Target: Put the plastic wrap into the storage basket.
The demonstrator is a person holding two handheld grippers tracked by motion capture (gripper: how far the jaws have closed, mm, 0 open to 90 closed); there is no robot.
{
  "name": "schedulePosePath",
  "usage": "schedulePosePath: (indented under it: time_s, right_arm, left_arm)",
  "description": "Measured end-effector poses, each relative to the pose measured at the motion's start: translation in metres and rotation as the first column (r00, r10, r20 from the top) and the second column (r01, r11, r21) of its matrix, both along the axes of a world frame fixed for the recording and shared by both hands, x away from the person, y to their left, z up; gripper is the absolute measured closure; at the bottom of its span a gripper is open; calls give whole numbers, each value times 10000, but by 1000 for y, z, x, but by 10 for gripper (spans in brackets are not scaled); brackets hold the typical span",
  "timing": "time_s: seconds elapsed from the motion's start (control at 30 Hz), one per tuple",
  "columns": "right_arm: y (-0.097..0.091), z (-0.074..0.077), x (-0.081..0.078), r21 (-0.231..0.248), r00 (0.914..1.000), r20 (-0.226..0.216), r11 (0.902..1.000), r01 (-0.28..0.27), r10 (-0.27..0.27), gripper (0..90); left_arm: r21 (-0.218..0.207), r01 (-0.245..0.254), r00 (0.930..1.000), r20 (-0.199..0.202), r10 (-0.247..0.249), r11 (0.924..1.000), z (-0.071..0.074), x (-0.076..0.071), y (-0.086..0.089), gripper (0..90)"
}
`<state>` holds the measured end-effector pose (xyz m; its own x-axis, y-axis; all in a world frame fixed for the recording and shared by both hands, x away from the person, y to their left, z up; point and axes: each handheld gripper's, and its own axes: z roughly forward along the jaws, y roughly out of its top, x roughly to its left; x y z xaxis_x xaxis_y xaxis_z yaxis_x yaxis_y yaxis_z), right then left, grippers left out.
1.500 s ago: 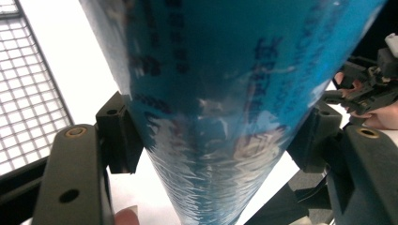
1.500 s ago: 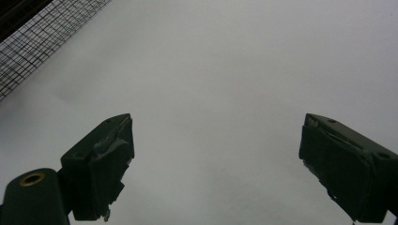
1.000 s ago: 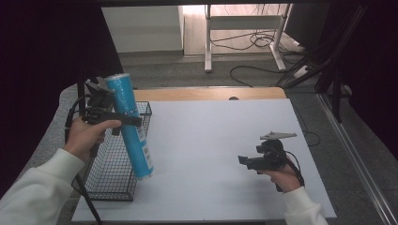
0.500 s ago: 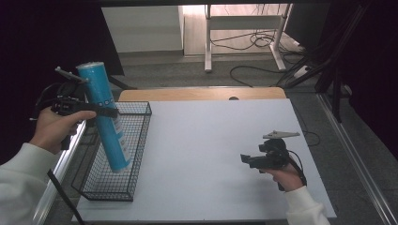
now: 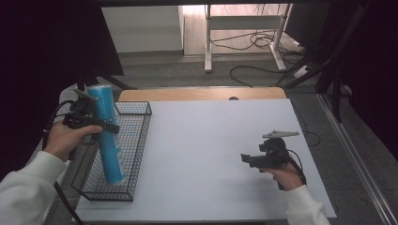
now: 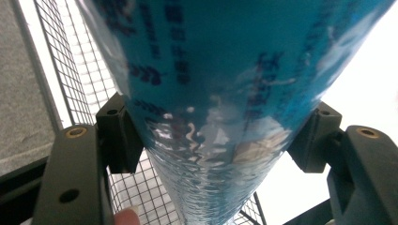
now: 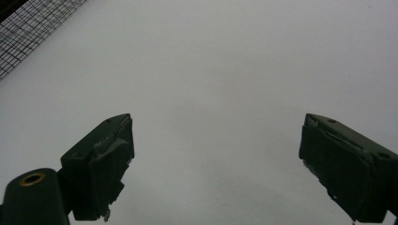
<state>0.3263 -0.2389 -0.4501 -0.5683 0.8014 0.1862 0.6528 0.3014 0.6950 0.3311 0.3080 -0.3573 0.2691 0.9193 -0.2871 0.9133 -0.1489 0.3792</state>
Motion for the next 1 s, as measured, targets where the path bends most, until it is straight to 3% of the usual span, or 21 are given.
schedulePosePath:
  time_s: [0.27, 0.33, 0.53, 0.57, 0.67, 1.0]
  right_arm:
    - [0, 0, 0, -7, 10000, 58, 10000, 16, -16, 109]
    - [-1, 0, 0, -12, 10000, 36, 10000, 10, -10, 109]
    - [-1, -1, 1, -25, 10000, 53, 10000, 37, -37, 109]
    - [-1, -2, 1, -17, 10000, 47, 10000, 61, -61, 109]
    - [-1, -2, 1, -52, 10000, 63, 10000, 48, -47, 109]
    - [2, -4, 3, -188, 10000, 2, 9998, 40, -40, 108]
  left_arm:
    - [-2, 35, 9985, -555, -35, 10000, -32, 12, -4, 317]
    - [-219, -171, 9984, -547, 159, 9996, -38, 18, -4, 317]
    - [-317, -539, 9973, -514, 523, 9980, -49, 31, -3, 315]
    - [-378, -841, 9952, -528, 820, 9957, -56, 37, -3, 315]
    - [-456, -1110, 9922, -619, 1081, 9928, -64, 45, -3, 314]
    - [-233, -1657, 9829, -858, 1631, 9859, -98, 74, -19, 313]
